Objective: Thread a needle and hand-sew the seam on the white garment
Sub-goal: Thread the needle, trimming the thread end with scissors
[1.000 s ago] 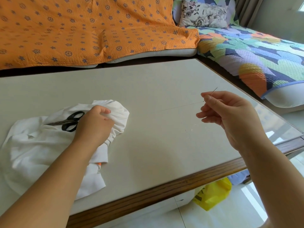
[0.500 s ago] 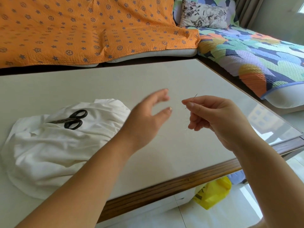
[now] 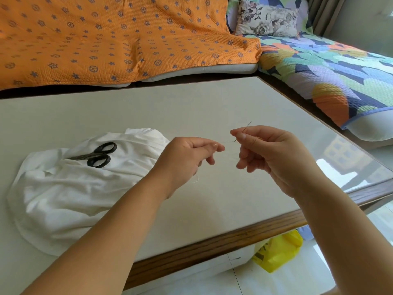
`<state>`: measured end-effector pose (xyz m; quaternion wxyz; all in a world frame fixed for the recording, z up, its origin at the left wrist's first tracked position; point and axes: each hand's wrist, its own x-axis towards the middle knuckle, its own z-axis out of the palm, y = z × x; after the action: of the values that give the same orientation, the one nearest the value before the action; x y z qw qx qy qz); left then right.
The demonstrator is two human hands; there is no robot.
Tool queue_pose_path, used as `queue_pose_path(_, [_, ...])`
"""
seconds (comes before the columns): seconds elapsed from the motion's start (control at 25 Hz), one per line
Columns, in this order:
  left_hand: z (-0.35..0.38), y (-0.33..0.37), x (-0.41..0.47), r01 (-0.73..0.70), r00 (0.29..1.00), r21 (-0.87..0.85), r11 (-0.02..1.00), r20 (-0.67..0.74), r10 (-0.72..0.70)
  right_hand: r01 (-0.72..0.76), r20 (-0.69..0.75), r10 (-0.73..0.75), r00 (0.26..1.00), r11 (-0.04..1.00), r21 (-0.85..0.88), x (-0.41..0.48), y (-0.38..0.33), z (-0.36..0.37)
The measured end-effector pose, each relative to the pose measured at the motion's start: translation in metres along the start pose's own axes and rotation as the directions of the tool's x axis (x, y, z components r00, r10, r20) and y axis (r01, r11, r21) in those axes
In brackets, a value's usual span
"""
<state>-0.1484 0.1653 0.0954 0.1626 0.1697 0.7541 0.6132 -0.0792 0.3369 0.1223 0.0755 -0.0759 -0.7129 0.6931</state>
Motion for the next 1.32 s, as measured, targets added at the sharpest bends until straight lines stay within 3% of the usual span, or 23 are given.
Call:
queue_pose_path(0.28, [-0.025, -0.008, 0.005, 0.103, 0.981, 0.206, 0.973, -0.18, -0.065, -0.003, -0.047, 0.004, 0.999, 1.0, 0.018, 0.001, 0.001, -0.005])
queue_pose_path(0.4, [-0.034, -0.009, 0.003, 0.135, 0.983, 0.298, 0.945, -0.156, -0.092, -0.004, -0.053, 0.005, 0.999, 1.0, 0.01, 0.0, 0.0, -0.006])
queue_pose_path(0.48, [-0.038, -0.008, -0.001, 0.095, 0.994, 0.578, 0.81, -0.099, -0.045, -0.007, -0.049, 0.007, 0.999, 1.0, 0.003, -0.001, 0.0, -0.005])
queue_pose_path(0.56, [-0.033, -0.004, -0.005, -0.077, 0.99, 0.695, 0.715, -0.029, 0.136, -0.011, -0.036, 0.011, 0.999, 1.0, -0.008, -0.001, 0.0, -0.003])
queue_pose_path(0.64, [-0.02, 0.004, -0.009, -0.244, 0.957, 0.569, 0.785, 0.01, 0.29, -0.013, -0.015, 0.012, 1.0, 1.0, -0.019, -0.003, 0.0, 0.0])
queue_pose_path(0.68, [-0.012, 0.007, -0.011, -0.276, 0.954, 0.456, 0.846, 0.025, 0.298, -0.013, 0.0, 0.013, 1.0, 1.0, -0.023, -0.003, 0.0, 0.001])
queue_pose_path(0.8, [0.004, 0.006, -0.008, -0.228, 0.969, 0.137, 0.964, 0.131, 0.21, -0.013, 0.052, 0.015, 0.999, 0.999, -0.033, -0.005, 0.0, 0.004])
queue_pose_path(0.92, [0.007, 0.005, -0.006, -0.135, 0.983, -0.019, 0.991, 0.119, 0.136, -0.02, 0.075, 0.021, 0.997, 1.0, -0.015, -0.004, 0.002, 0.007])
queue_pose_path(1.08, [0.007, 0.007, -0.008, -0.087, 0.993, -0.086, 0.992, 0.076, 0.093, -0.034, 0.091, 0.032, 0.995, 0.999, 0.021, -0.004, 0.001, 0.01])
queue_pose_path(1.24, [0.0, 0.014, -0.011, -0.03, 0.997, -0.071, 0.997, 0.074, 0.035, 0.014, -0.006, -0.015, 1.0, 0.99, -0.137, -0.002, -0.003, 0.015])
queue_pose_path(1.32, [-0.007, 0.017, -0.013, -0.023, 0.997, -0.052, 0.998, 0.073, 0.027, 0.028, -0.034, -0.032, 0.999, 0.99, -0.138, -0.003, -0.007, 0.019])
